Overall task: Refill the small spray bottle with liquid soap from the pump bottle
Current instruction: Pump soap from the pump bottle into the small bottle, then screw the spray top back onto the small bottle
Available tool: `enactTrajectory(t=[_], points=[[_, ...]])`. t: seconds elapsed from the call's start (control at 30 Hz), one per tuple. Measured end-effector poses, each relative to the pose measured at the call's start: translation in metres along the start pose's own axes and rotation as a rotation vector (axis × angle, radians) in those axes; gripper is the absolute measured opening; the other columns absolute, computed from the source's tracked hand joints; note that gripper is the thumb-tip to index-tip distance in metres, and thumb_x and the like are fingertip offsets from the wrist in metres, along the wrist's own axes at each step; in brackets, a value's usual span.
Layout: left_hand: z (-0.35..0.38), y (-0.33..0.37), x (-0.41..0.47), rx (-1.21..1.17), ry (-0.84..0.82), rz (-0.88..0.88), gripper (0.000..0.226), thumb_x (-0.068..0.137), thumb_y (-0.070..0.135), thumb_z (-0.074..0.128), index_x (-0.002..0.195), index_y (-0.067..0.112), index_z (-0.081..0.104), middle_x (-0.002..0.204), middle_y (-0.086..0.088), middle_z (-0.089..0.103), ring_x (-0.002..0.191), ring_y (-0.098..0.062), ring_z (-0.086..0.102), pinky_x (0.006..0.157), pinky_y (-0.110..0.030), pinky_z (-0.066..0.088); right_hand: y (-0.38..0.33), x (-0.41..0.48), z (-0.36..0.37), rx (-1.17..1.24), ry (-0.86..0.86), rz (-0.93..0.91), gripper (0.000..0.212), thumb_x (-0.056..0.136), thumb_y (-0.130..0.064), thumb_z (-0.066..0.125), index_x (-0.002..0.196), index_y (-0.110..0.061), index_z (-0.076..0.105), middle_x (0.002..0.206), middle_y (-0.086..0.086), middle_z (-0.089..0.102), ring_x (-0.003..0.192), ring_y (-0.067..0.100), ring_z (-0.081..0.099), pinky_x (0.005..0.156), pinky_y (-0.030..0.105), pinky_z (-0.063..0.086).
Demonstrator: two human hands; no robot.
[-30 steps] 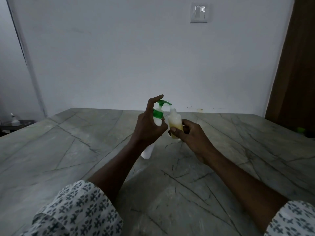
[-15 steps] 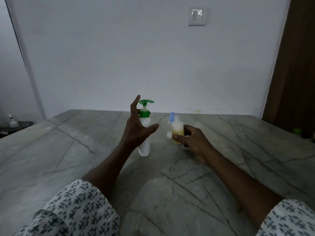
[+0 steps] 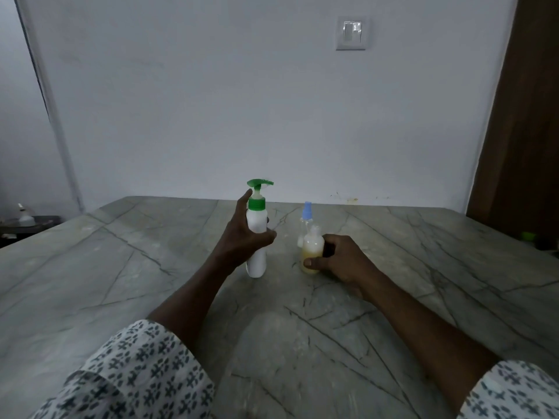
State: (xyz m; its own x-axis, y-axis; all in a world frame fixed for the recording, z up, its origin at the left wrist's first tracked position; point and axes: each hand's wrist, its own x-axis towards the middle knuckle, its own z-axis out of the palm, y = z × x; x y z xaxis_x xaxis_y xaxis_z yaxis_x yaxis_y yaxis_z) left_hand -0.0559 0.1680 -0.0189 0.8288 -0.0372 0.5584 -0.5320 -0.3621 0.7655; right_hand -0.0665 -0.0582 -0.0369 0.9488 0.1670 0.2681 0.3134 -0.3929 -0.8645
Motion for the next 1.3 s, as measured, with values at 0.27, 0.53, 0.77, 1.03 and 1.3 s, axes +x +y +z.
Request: enactTrajectory(t=[0.27,0.53,0.77,1.03,1.3], points=[[-0.004,0.012,-0.007,-0.081,0.054,-0.042,0.147,0.049,0.067,0.086,0.156,0.039,-0.011,0.145,-0.015,0.042,0.122,-0.027,0.054,0.101,-0.048,0.049,-0.001,-0.001,0.0,-0.1,0.011,-0.004,0.053,0.067,-0.025,0.085,0.115,-0.013,0.065,0.106,0.004,0.07,0.093,0.017,0.065,0.075,0.029,0.053],[-0.01,0.062,-0.02,0.2,0.586,0.548,0.048,0.092,0.035,0.056,0.13,0.005,0.054,0.095,-0.009,0.053,0.079,-0.017,0.048,0.072,-0.018,0.041,-0.006,-0.002,0.0,-0.213,0.027,0.001,0.059,0.064,-0.03,0.086,0.116,-0.016,0.062,0.108,0.002,0.068,0.095,0.016,0.062,0.077,0.029,0.049],[0.051,0.056,-0.05,0.434,0.006,0.212,0.033,0.086,0.02,0.071,0.116,0.007,0.065,0.088,-0.003,0.067,0.071,-0.011,0.06,0.065,-0.028,0.053,-0.009,-0.005,-0.001,-0.218,0.002,0.022,0.084,0.06,-0.033,0.088,0.132,-0.016,0.047,0.112,0.005,0.069,0.094,0.015,0.064,0.078,0.026,0.049],[0.068,0.037,-0.04,0.466,-0.111,-0.284,0.101,0.069,0.053,0.074,0.15,0.01,0.032,0.136,-0.012,0.055,0.118,-0.025,0.056,0.097,-0.039,0.05,-0.01,0.019,-0.073,-0.095,0.249,-0.032,0.033,0.076,0.001,0.068,0.105,-0.015,0.07,0.11,0.008,0.071,0.096,0.017,0.065,0.085,0.031,0.053],[0.077,0.032,-0.037,0.362,-0.057,-0.186,0.092,0.072,0.043,0.085,0.148,0.017,0.04,0.133,0.0,0.058,0.105,-0.009,0.053,0.075,-0.014,0.036,0.02,0.046,-0.056,-0.713,-0.158,-0.146,0.043,0.088,-0.025,0.067,0.128,-0.013,0.06,0.13,0.007,0.061,0.117,0.02,0.057,0.092,0.022,0.039]])
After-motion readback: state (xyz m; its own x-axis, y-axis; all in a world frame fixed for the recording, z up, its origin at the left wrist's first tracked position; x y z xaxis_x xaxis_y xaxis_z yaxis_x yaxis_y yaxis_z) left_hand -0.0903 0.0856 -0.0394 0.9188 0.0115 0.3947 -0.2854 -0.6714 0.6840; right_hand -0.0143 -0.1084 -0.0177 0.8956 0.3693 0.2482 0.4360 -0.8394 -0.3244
